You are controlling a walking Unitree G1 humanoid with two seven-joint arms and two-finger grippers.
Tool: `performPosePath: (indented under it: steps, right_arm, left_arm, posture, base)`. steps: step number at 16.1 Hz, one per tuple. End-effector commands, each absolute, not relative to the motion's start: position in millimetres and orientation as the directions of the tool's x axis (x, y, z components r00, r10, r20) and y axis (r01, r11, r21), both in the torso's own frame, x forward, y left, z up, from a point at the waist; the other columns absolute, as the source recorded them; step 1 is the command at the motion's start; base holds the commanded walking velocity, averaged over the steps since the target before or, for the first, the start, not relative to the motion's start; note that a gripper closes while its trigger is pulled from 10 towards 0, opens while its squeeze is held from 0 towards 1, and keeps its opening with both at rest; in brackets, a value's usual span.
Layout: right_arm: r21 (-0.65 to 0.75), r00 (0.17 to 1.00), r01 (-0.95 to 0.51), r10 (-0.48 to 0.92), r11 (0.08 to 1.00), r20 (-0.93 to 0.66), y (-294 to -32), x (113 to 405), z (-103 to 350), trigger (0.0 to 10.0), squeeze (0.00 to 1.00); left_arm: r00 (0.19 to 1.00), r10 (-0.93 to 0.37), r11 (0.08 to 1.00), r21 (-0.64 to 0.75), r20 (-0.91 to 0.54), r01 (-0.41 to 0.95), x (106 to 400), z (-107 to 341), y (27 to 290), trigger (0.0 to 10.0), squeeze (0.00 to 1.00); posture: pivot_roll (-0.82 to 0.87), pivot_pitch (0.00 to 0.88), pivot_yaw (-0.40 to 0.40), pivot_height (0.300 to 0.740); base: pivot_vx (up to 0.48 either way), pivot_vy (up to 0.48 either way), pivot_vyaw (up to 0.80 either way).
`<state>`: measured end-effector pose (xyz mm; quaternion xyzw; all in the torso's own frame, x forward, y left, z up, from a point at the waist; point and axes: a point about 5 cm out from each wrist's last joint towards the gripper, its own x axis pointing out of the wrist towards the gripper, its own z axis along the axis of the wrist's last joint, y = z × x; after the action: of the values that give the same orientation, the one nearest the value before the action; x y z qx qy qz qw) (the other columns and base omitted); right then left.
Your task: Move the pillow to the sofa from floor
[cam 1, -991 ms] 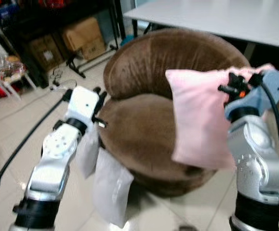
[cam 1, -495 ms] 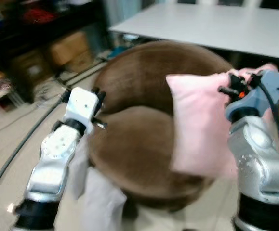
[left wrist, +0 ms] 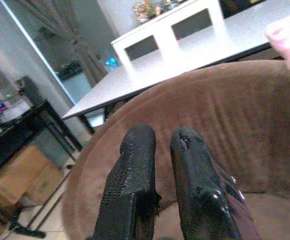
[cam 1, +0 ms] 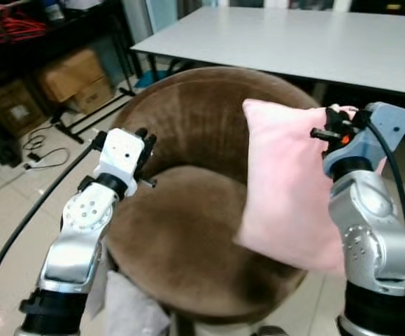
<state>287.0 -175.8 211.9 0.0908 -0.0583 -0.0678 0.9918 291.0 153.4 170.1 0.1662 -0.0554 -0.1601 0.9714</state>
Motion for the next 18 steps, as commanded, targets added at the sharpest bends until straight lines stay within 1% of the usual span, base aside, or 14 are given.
performPosePath:
  steps: [1,2,4,5,6,7,9,11,12,13,14,16,17,18]
  right_arm:
    - [0.19,0.989,0.017,-0.044,0.982,0.14,-159.9,287.7,220.4,10.0,0.0]
    - [0.174,0.992,-0.034,0.011,0.984,0.128,-152.3,288.3,218.2,10.0,0.0]
    - [0.155,0.992,-0.079,0.062,0.985,0.11,-144.9,289.2,216.0,10.0,0.0]
    - [0.139,0.991,-0.109,0.096,0.984,0.098,-140.4,289.8,214.3,10.0,0.0]
    - [0.114,0.987,-0.142,0.133,0.983,0.09,-135.7,290.3,213.2,10.0,0.0]
    - [0.106,0.986,-0.153,0.144,0.983,0.088,-134.2,290.5,213.0,10.0,0.0]
    - [0.049,0.968,-0.237,0.232,0.97,0.092,-124.5,289.9,213.9,10.0,0.0]
    - [0.01,0.946,-0.31,0.308,0.951,0.099,-116.3,289.4,216.0,10.0,0.0]
    - [-0.015,0.929,-0.357,0.357,0.934,0.103,-111.5,287.9,217.1,10.0,0.0]
    - [-0.033,0.919,-0.38,0.381,0.924,0.101,-109.2,287.3,217.3,10.0,0.0]
    - [-0.08,0.892,-0.435,0.441,0.897,0.095,-102.1,285.7,217.8,10.0,0.0]
    - [-0.095,0.882,-0.453,0.461,0.887,0.098,-98.5,285.3,219.1,10.0,0.0]
    - [-0.103,0.876,-0.462,0.471,0.881,0.101,-97.0,285.1,220.6,10.0,0.0]
    - [-0.116,0.869,-0.472,0.483,0.874,0.104,-95.4,284.5,222.5,10.0,0.0]
  left_arm:
    - [0.941,-0.335,0.882,0.369,0.055,0.292,291.0,174.5,158.2,10.0,0.0]
    - [0.926,-0.374,0.857,0.396,0.042,0.328,290.3,175.8,155.9,10.0,0.0]
    - [0.921,-0.39,0.829,0.44,0.009,0.347,293.5,175.4,160.2,10.0,0.0]
    - [0.911,-0.412,0.816,0.444,-0.004,0.371,298.2,178.1,164.6,10.0,1.0]
    - [0.889,-0.458,0.795,0.443,-0.008,0.414,304.4,184.1,165.9,10.0,1.0]
    - [0.881,-0.473,0.788,0.442,-0.01,0.428,306.5,186.0,166.0,10.0,1.0]
    - [0.856,-0.518,0.76,0.456,-0.005,0.463,326.3,201.4,168.3,10.0,1.0]
    - [0.788,-0.614,0.706,0.419,-0.04,0.571,339.3,209.1,165.8,10.0,1.0]
    - [0.73,-0.681,0.66,0.386,-0.055,0.644,345.9,214.4,161.7,10.0,1.0]
    - [0.701,-0.71,0.633,0.375,-0.066,0.677,349.4,216.5,159.2,10.0,1.0]
    - [0.626,-0.77,0.562,0.337,-0.122,0.756,359.5,218.0,152.6,10.0,1.0]
    - [0.598,-0.789,0.558,0.244,-0.139,0.793,370.2,215.8,149.1,10.0,1.0]
    - [0.57,-0.806,0.539,0.2,-0.158,0.818,373.3,212.1,147.4,10.0,1.0]
    - [0.525,-0.829,0.502,0.16,-0.191,0.85,374.0,206.4,144.3,10.0,1.0]
  posture:
    - [-0.18,0.0,0.106,0.74]
    - [-0.17,0.0,0.102,0.74]
    - [-0.17,0.0,0.094,0.74]
    - [-0.16,0.0,0.091,0.74]
    - [-0.16,0.0,0.085,0.74]
    - [-0.16,0.0,0.085,0.74]
    - [-0.16,0.0,0.082,0.74]
    - [-0.15,0.0,0.08,0.74]
    - [-0.15,0.0,0.08,0.74]
    - [-0.15,0.0,0.079,0.74]
    - [-0.15,0.0,0.079,0.74]
    - [-0.15,0.0,0.079,0.74]
    - [-0.16,0.0,0.083,0.74]
    - [-0.16,0.0,0.089,0.74]
  base:
    - [0.0,0.0,0.0]
    - [0.0,0.0,0.0]
    - [0.0,0.0,0.0]
    - [0.0,0.0,0.0]
    - [0.0,0.0,0.0]
    - [0.0,0.0,0.0]
    - [0.0,0.0,0.0]
    - [0.0,0.0,0.0]
    - [0.0,0.0,0.0]
    - [0.0,0.0,0.0]
    - [0.0,0.0,0.0]
    - [0.0,0.0,0.0]
    - [0.0,0.0,0.0]
    - [0.0,0.0,0.0]
